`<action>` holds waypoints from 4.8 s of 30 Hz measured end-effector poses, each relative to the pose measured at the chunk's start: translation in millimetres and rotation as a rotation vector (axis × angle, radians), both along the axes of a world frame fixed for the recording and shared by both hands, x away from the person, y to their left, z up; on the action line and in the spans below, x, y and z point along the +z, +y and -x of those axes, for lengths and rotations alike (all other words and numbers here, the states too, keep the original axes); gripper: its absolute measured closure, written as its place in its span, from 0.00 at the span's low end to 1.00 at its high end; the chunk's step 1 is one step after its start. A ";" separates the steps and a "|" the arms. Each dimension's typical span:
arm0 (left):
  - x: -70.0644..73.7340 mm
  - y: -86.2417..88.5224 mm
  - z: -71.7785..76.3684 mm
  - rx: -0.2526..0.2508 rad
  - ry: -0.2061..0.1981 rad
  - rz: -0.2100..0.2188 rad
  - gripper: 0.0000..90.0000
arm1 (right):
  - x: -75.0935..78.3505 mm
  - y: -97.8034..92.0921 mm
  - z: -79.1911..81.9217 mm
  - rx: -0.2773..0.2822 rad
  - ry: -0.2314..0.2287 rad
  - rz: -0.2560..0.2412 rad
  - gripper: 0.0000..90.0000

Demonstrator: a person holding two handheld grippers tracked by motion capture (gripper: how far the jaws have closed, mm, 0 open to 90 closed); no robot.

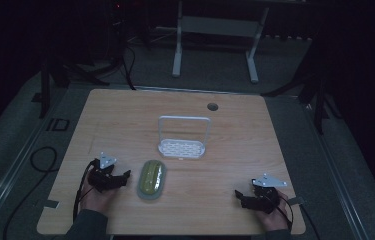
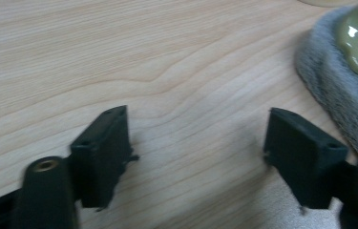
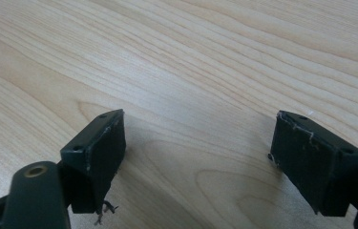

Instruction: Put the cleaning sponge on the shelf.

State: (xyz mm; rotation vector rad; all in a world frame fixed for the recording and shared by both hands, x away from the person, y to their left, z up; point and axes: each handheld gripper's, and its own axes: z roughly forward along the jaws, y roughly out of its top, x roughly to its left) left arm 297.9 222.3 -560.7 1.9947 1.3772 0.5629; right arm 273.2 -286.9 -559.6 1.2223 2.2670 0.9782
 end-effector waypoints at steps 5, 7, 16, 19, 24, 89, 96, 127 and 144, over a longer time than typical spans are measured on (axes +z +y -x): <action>4.3 -2.5 0.3 0.007 0.033 -0.012 0.38 | 0.0 0.0 0.0 0.000 0.000 0.000 0.21; 7.0 -4.0 0.6 0.009 0.056 -0.010 0.41 | 0.0 0.0 0.0 0.000 0.000 0.000 0.21; 25.1 -6.9 3.4 0.019 0.073 0.006 0.46 | 0.0 0.0 0.0 0.000 0.000 0.000 0.21; 34.7 -7.1 4.7 0.018 0.065 0.017 0.46 | 0.0 0.0 0.0 0.000 0.000 0.000 0.21; 49.5 -10.0 8.3 0.016 0.045 0.025 0.48 | 0.0 0.0 0.0 0.000 0.000 0.000 0.21; 79.9 -113.6 -18.1 -0.094 0.355 -0.041 0.54 | 0.0 0.0 0.0 -0.001 0.000 0.000 0.21; 75.8 -114.0 -22.3 -0.094 0.386 -0.084 0.58 | 0.0 0.0 0.0 -0.001 0.000 0.000 0.21; 81.9 -121.9 -32.3 -0.209 0.482 -0.269 0.77 | 0.0 0.0 0.0 0.000 0.000 0.000 0.21; 84.3 -130.7 -31.2 -0.336 0.479 -0.354 0.79 | 0.0 0.0 0.0 -0.001 0.000 0.000 0.21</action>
